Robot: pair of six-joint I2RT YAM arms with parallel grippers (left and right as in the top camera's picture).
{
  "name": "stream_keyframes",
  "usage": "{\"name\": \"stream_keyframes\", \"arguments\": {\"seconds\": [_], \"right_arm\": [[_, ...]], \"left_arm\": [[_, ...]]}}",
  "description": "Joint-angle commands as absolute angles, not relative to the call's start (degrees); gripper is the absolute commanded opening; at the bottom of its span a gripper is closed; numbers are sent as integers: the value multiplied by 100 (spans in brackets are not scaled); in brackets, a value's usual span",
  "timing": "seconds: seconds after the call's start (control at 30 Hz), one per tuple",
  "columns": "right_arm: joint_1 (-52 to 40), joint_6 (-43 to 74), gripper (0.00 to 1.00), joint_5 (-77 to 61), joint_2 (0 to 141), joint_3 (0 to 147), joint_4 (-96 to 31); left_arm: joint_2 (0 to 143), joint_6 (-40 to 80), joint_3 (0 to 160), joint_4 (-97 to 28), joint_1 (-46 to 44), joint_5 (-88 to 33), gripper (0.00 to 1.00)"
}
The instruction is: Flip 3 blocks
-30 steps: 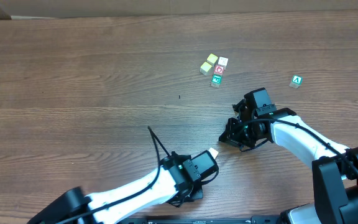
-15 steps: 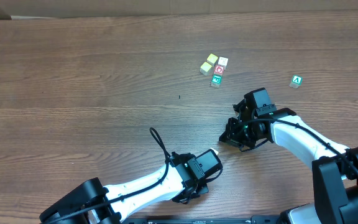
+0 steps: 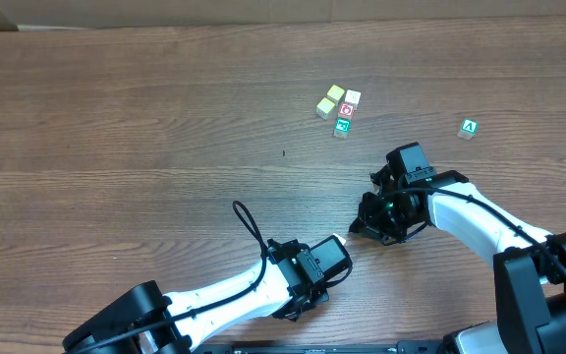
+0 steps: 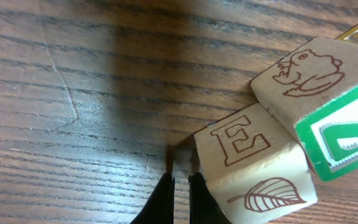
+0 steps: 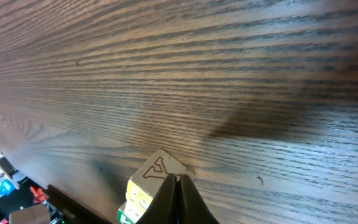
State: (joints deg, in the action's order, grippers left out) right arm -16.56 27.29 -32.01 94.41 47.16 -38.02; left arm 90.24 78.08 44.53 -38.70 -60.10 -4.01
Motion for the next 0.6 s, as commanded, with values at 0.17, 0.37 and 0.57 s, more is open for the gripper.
{"name": "stream_keyframes", "arguments": {"seconds": [0.17,0.37,0.57], "right_arm": [[-1846,2877,4,-3247,9437,4687,-3758],[-1870,2919,4,-3116,9437,4685,-3787],[-1870,2919,4,-3118,9437,4685,-3806]], "left_arm": [[9074,7933,4412,-3850,-6036,-272,4],[9074,7933,4412,-3852,-6036,-272,4],[9074,7935,4412,-3848,-6036,-272,4]]}}
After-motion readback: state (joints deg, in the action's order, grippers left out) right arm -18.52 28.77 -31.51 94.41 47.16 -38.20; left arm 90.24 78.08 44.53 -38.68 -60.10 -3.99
